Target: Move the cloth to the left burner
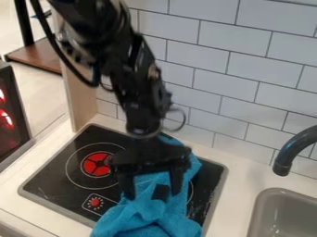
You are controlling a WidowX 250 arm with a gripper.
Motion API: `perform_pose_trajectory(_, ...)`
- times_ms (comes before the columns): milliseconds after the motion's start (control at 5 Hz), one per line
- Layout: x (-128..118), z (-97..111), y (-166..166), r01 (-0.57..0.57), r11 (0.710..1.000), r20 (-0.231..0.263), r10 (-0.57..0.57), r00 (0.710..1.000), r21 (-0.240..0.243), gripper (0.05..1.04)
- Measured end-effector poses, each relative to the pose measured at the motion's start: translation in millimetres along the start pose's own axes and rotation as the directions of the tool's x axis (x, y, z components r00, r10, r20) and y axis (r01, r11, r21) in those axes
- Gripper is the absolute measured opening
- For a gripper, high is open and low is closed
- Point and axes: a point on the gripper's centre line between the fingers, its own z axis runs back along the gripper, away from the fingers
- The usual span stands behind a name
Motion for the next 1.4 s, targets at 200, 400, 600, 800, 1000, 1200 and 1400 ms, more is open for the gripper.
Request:
perform_pose_trajectory(200, -1.0, -24.4, 2.3, -0.004, 1.0, -0.003, 0.004, 1.0, -0.004, 0.999)
perform_pose_trajectory(400, -1.2, -37.0, 2.6, 0.0, 1.0, -0.01, 0.0, 1.0, 0.004, 0.999)
perform_pose_trajectory(600, 5.1, -44.4, 0.9, -0.029, 1.0, -0.015, 0.029, 0.999, 0.005, 0.999)
perform_pose_trajectory(800, 17.9, -45.0, -1.8, -0.052, 0.999, -0.001, 0.052, 0.999, 0.008, 0.999)
perform_pose_trajectory(1000, 41.5, -43.0, -0.6, -0.11, 0.994, 0.026, 0.11, 0.994, 0.0, 0.999)
perform_pose_trajectory(1200, 73.3, -44.1, 13.7, -0.209, 0.978, 0.049, 0.208, 0.977, 0.005, 0.999)
perform_pose_trajectory(1400, 97.7, -43.3, 35.8, -0.308, 0.952, 0.07, 0.307, 0.949, 0.004, 0.999)
